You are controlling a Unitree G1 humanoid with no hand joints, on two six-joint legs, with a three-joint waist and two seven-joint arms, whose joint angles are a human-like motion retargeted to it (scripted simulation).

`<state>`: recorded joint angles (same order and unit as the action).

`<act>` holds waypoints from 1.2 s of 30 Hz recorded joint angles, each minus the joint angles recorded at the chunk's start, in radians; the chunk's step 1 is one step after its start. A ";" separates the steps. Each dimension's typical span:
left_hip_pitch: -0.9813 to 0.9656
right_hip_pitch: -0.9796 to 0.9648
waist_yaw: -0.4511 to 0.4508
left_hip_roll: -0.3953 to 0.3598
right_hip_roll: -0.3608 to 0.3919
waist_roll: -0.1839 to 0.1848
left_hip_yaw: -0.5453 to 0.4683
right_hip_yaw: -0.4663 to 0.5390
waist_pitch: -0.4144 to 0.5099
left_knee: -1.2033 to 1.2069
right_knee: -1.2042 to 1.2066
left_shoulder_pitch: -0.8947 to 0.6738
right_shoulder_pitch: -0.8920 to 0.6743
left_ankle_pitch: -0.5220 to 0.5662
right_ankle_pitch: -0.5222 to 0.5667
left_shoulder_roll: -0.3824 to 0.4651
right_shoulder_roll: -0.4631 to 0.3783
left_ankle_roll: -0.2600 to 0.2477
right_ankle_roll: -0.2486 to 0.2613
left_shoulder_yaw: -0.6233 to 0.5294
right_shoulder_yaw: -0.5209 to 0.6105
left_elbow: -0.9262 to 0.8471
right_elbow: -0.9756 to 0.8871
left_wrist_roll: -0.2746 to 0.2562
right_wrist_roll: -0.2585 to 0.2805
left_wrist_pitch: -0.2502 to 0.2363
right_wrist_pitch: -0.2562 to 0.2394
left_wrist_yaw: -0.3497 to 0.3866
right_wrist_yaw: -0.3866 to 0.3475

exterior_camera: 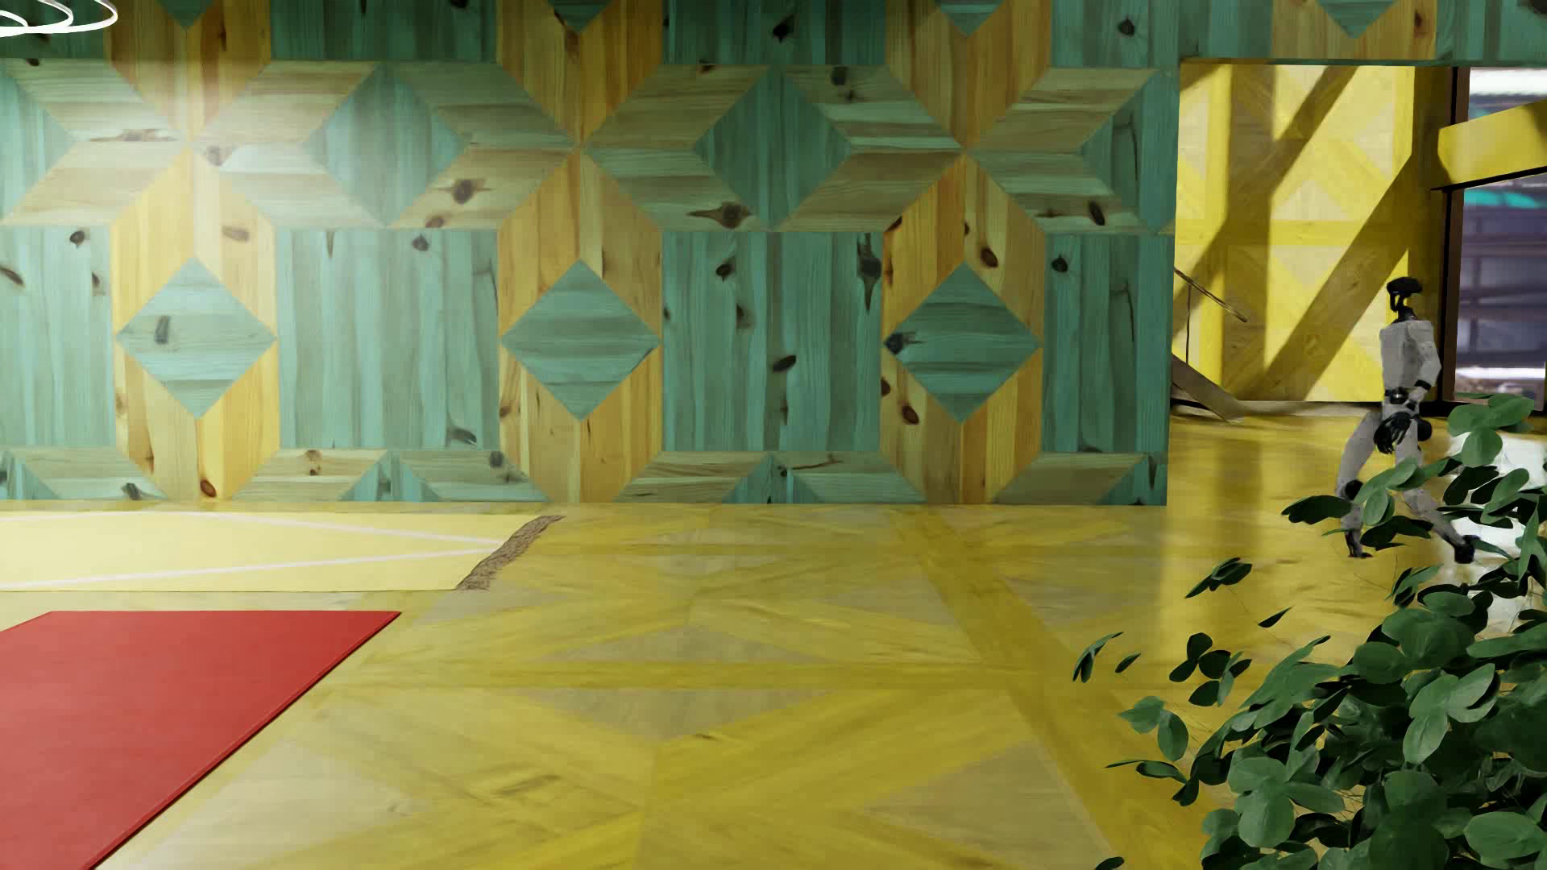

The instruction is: Go forward

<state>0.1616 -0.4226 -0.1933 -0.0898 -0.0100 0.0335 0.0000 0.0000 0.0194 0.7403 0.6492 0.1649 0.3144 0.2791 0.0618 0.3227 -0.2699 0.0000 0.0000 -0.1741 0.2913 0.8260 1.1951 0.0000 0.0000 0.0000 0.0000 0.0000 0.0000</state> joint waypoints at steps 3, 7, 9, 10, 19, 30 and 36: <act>-0.293 0.159 0.090 -0.014 0.050 -0.029 0.000 0.000 0.018 0.435 -0.019 0.049 -0.044 0.048 -0.110 -0.005 -0.007 0.000 0.000 -0.095 0.012 0.039 -0.055 0.000 0.000 0.000 0.000 0.000 0.000; -0.549 0.440 0.276 -0.009 0.022 -0.075 0.000 0.000 0.038 0.262 -0.126 0.122 -0.139 0.101 -0.168 -0.013 -0.043 0.000 0.000 -0.188 0.000 0.081 -0.180 0.000 0.000 0.000 0.000 0.000 0.000; -0.605 0.529 0.344 -0.001 0.004 -0.089 0.000 0.000 0.036 -0.047 -0.145 0.158 -0.181 0.236 -0.229 -0.012 -0.063 0.000 0.000 -0.213 -0.030 0.077 -0.265 0.000 0.000 0.000 0.000 0.000 0.000; -0.610 0.586 0.361 0.004 0.010 -0.086 0.000 0.000 0.034 -0.191 -0.155 0.173 -0.196 0.191 -0.274 -0.012 -0.072 0.000 0.000 -0.229 -0.043 0.082 -0.299 0.000 0.000 0.000 0.000 0.000 0.000; -0.479 0.328 0.305 -0.165 -0.106 -0.150 0.000 0.000 0.005 -0.171 0.629 0.185 -0.168 -0.116 0.123 -0.019 -0.051 0.000 0.000 -0.239 -0.007 0.155 -0.225 0.000 0.000 0.000 0.000 0.000 0.000; 0.122 -0.052 -0.028 -0.008 -0.078 -0.061 0.000 0.000 -0.014 -0.295 -0.131 -0.051 -0.007 -0.499 0.039 0.059 -0.029 0.000 0.000 -0.067 0.044 -0.024 -0.105 0.000 0.000 0.000 0.000 0.000 0.000; -0.249 0.105 0.031 0.036 0.020 -0.055 0.000 0.000 -0.005 0.474 0.078 0.022 -0.032 0.123 -0.156 0.031 -0.015 0.000 0.000 -0.164 0.087 0.007 -0.100 0.000 0.000 0.000 0.000 0.000 0.000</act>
<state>-0.0871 -0.3176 -0.1624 -0.0537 0.0098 -0.0211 0.0000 0.0000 0.0139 1.2148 0.7270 0.1868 0.2827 0.4024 -0.0945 0.3533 -0.2845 0.0000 0.0000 -0.3384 0.3786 0.8329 1.0955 0.0000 0.0000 0.0000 0.0000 0.0000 0.0000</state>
